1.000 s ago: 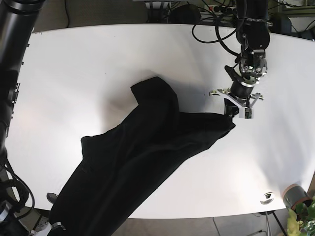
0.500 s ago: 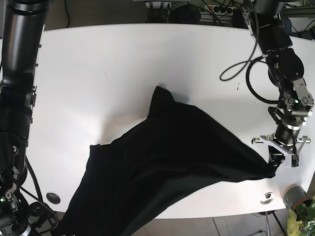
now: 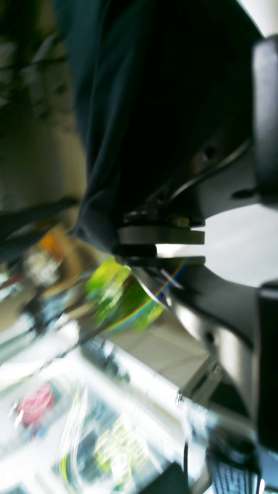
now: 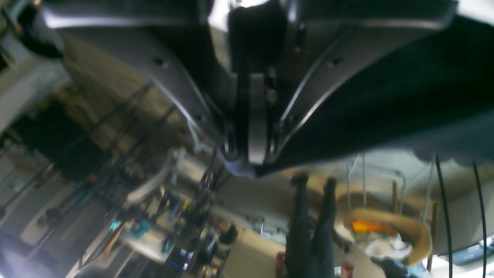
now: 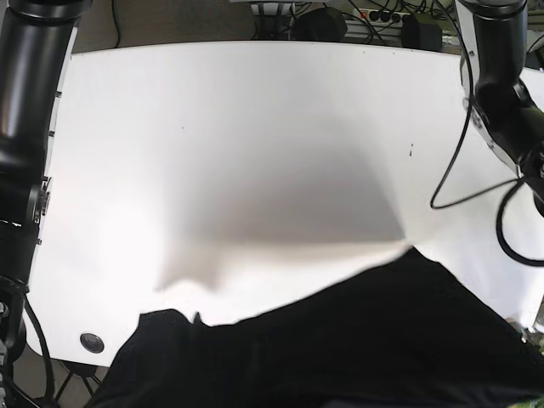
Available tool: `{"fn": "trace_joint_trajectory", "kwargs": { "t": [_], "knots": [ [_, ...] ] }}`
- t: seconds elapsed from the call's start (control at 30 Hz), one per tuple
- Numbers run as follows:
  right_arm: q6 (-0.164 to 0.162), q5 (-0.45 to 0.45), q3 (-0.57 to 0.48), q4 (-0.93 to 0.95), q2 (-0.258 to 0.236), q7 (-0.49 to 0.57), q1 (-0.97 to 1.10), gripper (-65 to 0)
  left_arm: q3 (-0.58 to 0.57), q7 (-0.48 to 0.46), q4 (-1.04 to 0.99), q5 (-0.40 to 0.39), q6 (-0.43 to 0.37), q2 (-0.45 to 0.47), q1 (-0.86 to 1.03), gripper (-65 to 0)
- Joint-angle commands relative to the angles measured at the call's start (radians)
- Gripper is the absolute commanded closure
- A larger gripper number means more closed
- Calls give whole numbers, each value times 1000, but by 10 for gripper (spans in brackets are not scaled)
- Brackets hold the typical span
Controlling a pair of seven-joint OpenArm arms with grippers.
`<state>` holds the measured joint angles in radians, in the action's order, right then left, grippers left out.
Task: Fold the T-shirt properly
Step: 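Hold the shirt up with both grippers and lay it flat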
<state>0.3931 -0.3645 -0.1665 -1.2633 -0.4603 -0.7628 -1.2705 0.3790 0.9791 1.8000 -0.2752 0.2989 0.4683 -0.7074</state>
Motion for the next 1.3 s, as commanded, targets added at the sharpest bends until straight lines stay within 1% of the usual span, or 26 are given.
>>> {"fn": "trace_joint_trajectory", "kwargs": {
  "t": [0.0,0.1,0.2,0.23,0.3,0.37,0.4,0.5,0.67,0.77,0.8,0.83,0.9,0.97,1.1,1.17,1.23,1.27],
  "knots": [
    [-4,-5,6,-25,-7,10,-35,-21,2,-18,16,-9,0,14,-41,0],
    [-1,-5,8,-54,-30,-45,-35,-21,4,-15,30,-11,0,51,-41,0],
    [0,-5,9,-69,-38,-57,-35,-21,5,-15,42,-19,0,56,2,0],
    [-1,-6,17,-100,-53,-60,-35,-21,5,-16,59,-19,1,57,33,0],
    [-7,-35,77,-152,-71,-88,7,-21,21,-16,96,-19,1,57,91,0],
    [-7,-58,150,-177,-70,-128,67,-21,56,-18,114,-20,6,56,159,0],
    [-6,-67,184,-184,-70,-148,101,-21,73,-19,119,-20,21,53,193,0],
    [-6,-84,230,-226,-70,-175,188,-21,84,-21,120,-20,72,36,256,0],
    [-9,-146,370,-356,-70,-188,430,-21,171,-21,145,-20,138,-26,406,0],
    [-9,-167,436,-402,-67,-197,558,-21,188,-24,154,-19,159,-52,470,0],
    [-9,-175,450,-408,-62,-197,587,-21,189,-30,154,-19,159,-53,483,0],
    [-9,-184,463,-418,-47,-199,622,-21,191,-42,156,-19,161,-55,500,0],
    [-9,-202,516,-468,-28,-202,711,-21,196,-68,156,-19,170,-56,564,0],
    [-9,-207,554,-510,-24,-202,788,-21,209,-87,156,-20,171,-62,616,0],
    [-9,-209,603,-574,18,-209,918,-21,216,-142,156,-16,171,-119,705,0],
    [-9,-209,641,-602,31,-218,984,-21,231,-164,156,-16,171,-124,757,0],
    [-9,-209,672,-629,71,-223,1047,-21,251,-190,156,-19,171,-125,806,0],
    [-9,-209,680,-637,80,-223,1067,-21,255,-196,156,-19,173,-125,820,0]
  ]
}}
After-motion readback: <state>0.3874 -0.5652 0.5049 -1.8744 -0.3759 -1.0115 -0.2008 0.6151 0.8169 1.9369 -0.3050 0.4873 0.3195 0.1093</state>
